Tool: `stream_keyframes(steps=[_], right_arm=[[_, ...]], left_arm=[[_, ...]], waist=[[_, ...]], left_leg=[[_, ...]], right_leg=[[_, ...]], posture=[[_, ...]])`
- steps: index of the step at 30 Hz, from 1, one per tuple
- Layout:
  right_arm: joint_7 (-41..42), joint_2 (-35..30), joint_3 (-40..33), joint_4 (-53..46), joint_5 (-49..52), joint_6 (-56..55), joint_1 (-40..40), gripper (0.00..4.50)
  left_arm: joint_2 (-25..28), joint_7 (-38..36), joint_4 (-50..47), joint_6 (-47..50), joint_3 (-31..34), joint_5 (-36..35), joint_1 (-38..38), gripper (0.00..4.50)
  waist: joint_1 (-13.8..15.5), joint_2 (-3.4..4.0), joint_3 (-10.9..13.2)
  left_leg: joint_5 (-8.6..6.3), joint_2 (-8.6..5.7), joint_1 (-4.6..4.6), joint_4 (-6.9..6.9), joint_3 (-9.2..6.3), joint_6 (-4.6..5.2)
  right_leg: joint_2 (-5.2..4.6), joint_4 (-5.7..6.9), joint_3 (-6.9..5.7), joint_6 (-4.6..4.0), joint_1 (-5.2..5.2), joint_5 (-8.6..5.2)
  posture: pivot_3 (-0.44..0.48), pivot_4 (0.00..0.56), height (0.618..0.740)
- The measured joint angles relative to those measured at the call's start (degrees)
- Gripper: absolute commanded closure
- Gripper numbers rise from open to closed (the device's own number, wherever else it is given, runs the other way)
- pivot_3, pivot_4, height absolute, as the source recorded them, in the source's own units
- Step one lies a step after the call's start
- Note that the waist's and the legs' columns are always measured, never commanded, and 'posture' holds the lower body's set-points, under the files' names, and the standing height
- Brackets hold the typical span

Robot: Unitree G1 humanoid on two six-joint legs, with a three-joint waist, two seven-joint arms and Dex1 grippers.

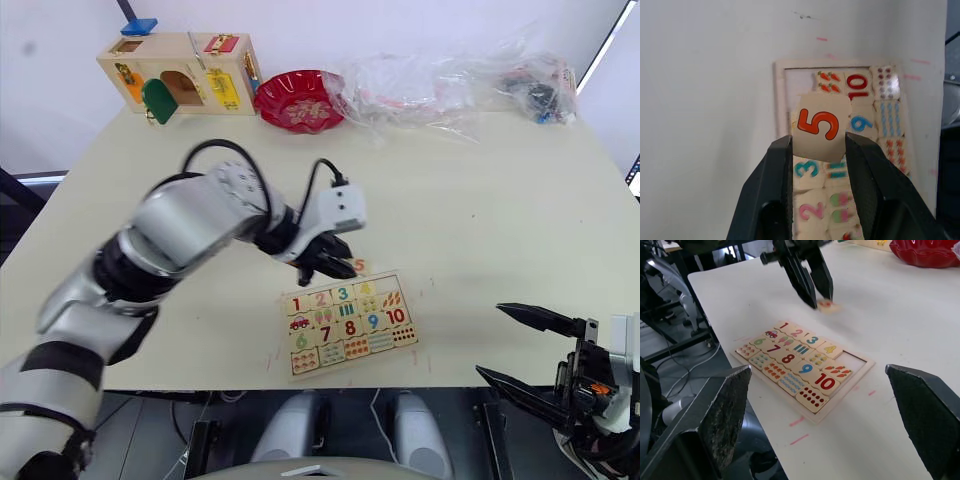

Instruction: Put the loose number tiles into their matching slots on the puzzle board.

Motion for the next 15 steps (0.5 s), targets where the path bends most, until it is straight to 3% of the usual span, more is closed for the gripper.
stream_keyframes(steps=[5,15], right_arm=[[0.79,-0.01,0.00,2.28,-0.54,-0.08,-0.50,0.00],[1.07,0.04,0.04,2.28,-0.85,-0.43,-1.27,0.00]], left_arm=[[-5.27,8.33,2.13,3.38,-1.84,-1.72,-0.85,3.43],[-8.75,21.78,4.95,3.57,-4.02,-8.07,-0.40,3.43]], waist=[[-0.01,0.04,0.00],[0.03,0.09,0.02]], left_leg=[[0.00,0.00,0.01,0.00,-0.02,0.00],[0.00,-0.01,0.02,0.00,-0.07,0.00]], right_leg=[[-0.01,0.00,0.03,0.00,0.00,0.00],[-0.03,0.01,0.04,-0.01,0.00,0.00]], posture=[[0.000,0.150,0.740],[0.000,0.150,0.740]])
